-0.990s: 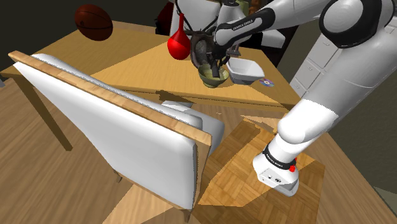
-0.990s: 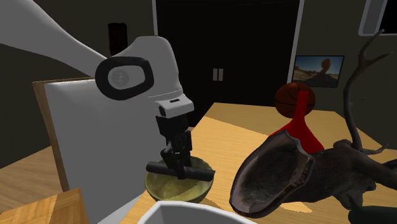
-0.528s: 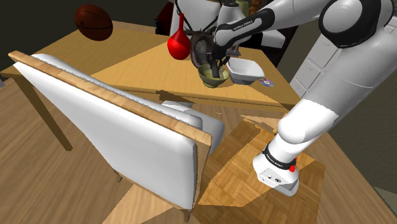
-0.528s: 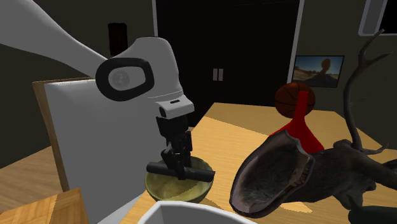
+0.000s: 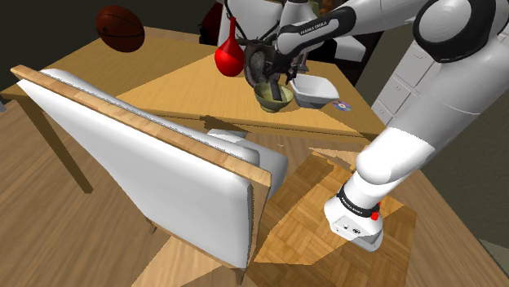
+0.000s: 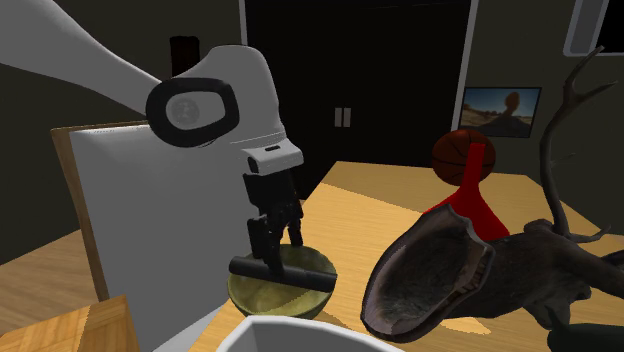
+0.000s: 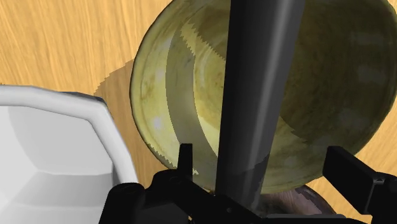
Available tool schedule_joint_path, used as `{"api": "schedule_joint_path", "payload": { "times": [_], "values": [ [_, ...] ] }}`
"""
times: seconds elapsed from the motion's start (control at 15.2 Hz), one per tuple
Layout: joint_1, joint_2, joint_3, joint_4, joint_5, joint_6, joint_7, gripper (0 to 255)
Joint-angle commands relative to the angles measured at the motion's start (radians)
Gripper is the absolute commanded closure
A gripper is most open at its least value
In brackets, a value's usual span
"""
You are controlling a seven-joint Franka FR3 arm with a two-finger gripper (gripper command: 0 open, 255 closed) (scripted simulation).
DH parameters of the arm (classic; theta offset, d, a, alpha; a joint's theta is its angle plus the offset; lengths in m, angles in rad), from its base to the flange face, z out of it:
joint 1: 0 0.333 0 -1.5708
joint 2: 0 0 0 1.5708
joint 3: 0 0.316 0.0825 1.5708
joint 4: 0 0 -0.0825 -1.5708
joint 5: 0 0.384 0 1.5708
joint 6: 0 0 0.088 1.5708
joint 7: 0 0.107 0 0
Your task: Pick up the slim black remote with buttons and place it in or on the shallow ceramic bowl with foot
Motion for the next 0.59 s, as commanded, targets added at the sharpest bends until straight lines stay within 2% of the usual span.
{"api": "schedule_joint_path", "payload": {
  "times": [0.0, 0.07, 0.53],
  "values": [
    [0.006, -0.034, 0.005, 0.02, 0.008, -0.056, -0.002, 0],
    [0.007, -0.049, 0.007, 0.031, 0.012, -0.081, -0.005, 0],
    [0.007, -0.049, 0.007, 0.031, 0.012, -0.081, -0.005, 0]
  ]
}}
